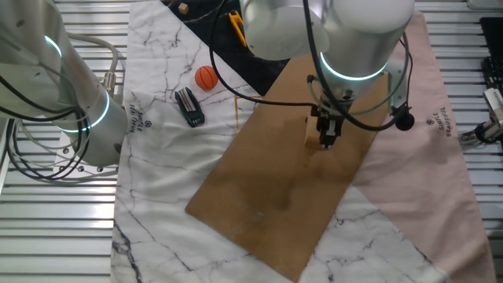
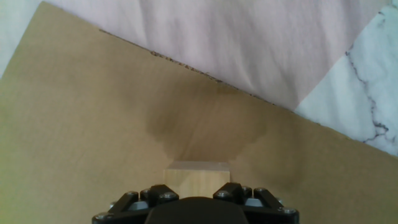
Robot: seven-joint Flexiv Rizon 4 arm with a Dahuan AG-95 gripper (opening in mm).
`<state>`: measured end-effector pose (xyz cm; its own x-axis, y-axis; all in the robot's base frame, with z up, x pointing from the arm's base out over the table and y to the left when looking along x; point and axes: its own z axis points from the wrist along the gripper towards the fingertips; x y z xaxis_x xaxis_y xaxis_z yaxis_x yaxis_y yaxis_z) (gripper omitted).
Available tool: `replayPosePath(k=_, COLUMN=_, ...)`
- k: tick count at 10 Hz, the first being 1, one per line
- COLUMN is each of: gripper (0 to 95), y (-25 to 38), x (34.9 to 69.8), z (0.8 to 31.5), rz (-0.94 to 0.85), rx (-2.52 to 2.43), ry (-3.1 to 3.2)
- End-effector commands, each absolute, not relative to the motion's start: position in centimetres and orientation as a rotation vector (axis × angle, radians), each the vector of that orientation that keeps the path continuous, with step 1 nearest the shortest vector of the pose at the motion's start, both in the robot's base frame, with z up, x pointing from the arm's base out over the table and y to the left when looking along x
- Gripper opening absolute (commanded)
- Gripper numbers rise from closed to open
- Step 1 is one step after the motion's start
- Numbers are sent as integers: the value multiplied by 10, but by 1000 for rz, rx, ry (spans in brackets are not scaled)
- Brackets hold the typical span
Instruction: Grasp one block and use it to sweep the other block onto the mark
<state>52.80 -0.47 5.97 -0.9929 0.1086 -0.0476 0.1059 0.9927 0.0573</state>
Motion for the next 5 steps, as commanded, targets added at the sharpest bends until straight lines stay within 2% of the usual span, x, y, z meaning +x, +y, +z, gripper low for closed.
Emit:
replayPosePath(k=1, gripper=570, y=-4, x=528, z=60, rz=85, rx=158, ry=3084)
replayPosePath(k=2, gripper=760, y=-5, x=528, z=63, rz=75, rx=142, ry=3088)
replayPosePath(k=5, gripper=760, y=-7, x=528, z=77, rz=78, rx=136, ry=3093)
